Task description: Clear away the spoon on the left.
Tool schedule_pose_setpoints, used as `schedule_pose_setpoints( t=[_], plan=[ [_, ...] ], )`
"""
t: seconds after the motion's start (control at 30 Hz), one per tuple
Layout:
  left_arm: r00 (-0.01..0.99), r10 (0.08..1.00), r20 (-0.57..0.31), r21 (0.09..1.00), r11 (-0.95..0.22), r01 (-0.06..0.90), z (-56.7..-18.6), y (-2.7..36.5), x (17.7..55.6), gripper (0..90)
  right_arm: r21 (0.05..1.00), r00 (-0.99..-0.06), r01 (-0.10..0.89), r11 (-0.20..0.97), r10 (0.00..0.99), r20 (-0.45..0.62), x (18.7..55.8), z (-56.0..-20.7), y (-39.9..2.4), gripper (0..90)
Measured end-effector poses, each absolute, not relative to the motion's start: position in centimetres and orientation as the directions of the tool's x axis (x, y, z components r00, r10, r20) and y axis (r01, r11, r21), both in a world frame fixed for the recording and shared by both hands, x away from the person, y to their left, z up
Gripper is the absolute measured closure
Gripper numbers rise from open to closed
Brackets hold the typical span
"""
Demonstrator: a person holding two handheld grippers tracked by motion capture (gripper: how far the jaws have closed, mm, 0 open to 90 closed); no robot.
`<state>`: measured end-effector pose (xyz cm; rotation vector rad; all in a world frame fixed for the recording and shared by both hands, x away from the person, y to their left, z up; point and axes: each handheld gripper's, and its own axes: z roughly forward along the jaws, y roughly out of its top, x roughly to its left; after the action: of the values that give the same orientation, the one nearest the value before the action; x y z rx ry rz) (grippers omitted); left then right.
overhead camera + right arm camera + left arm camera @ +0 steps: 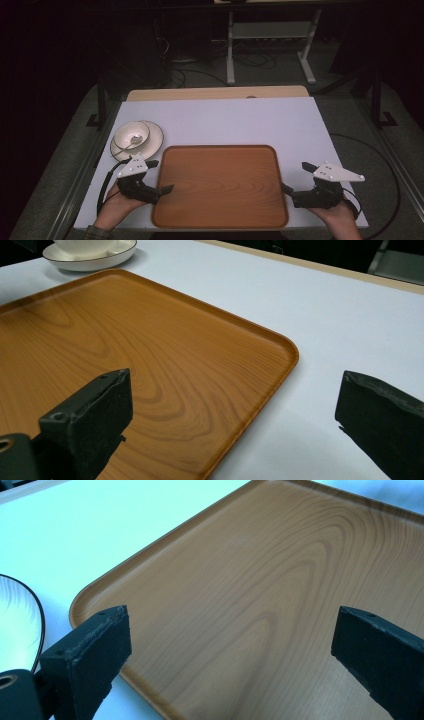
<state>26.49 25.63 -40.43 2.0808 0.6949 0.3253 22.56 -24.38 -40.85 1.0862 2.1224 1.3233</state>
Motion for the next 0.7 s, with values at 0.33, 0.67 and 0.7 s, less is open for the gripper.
schedule_pose_setpoints(
  t=[0.33, 0.67, 0.7],
  plan=[
    [0.805, 0.591, -0.042, 0.815, -0.446, 0.37, -40.1, 25.2, 26.8, 8.1, 0.883, -0.608, 0.402, 0.244, 0.792, 0.058, 22.8, -41.0, -24.4, 1.3],
    [0.797, 0.602, -0.05, 0.824, -0.426, 0.374, -39.5, 25.2, 27.8, 26.3, 0.885, -0.607, 0.401, 0.234, 0.792, 0.066, 23.0, -41.3, -24.7, 1.4],
    [0.793, 0.607, -0.054, 0.826, -0.419, 0.377, -39.5, 25.3, 28.0, 31.5, 0.884, -0.604, 0.405, 0.232, 0.794, 0.069, 23.2, -41.3, -24.6, 1.4]
  ],
)
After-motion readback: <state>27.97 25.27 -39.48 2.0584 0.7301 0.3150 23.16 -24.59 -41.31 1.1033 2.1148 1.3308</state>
